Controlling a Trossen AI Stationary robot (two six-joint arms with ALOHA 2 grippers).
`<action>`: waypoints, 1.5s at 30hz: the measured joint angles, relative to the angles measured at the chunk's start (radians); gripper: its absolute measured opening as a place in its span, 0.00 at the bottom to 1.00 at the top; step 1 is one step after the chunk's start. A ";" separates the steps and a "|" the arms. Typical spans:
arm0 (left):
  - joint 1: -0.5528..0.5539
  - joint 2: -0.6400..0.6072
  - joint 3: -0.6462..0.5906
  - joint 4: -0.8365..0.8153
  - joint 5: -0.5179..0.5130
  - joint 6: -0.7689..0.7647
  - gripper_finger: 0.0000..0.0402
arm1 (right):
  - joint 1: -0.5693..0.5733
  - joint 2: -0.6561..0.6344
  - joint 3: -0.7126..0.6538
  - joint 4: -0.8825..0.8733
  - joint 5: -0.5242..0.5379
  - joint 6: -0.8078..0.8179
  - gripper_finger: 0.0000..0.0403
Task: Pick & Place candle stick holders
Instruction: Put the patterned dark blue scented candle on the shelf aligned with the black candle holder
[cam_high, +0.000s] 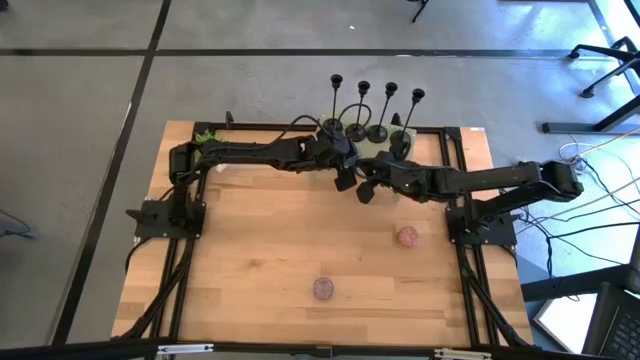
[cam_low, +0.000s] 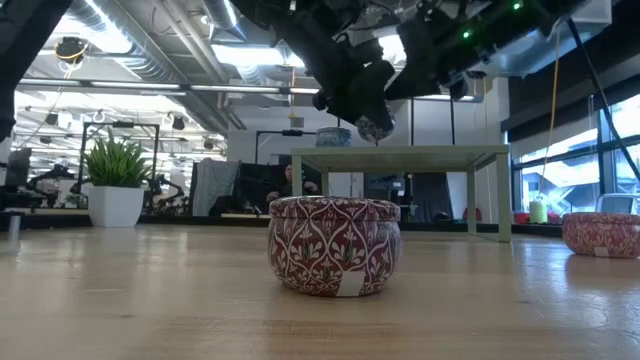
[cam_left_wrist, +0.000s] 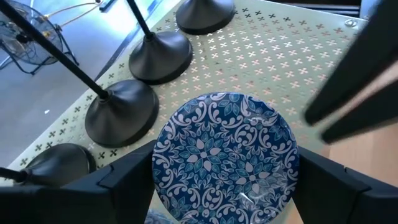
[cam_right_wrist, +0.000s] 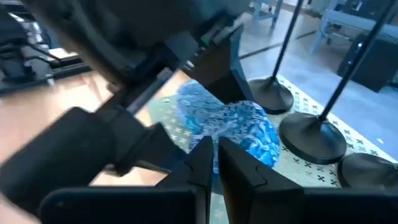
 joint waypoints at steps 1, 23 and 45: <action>0.000 0.000 0.000 0.000 -0.001 0.000 0.77 | -0.008 0.007 0.000 0.002 0.000 0.001 0.07; 0.059 0.000 -0.008 -0.017 0.179 0.117 0.77 | -0.114 0.074 0.001 0.061 -0.204 -0.052 0.07; 0.070 -0.004 -0.008 -0.006 0.180 0.166 0.84 | -0.148 0.062 0.000 0.046 -0.229 -0.073 0.07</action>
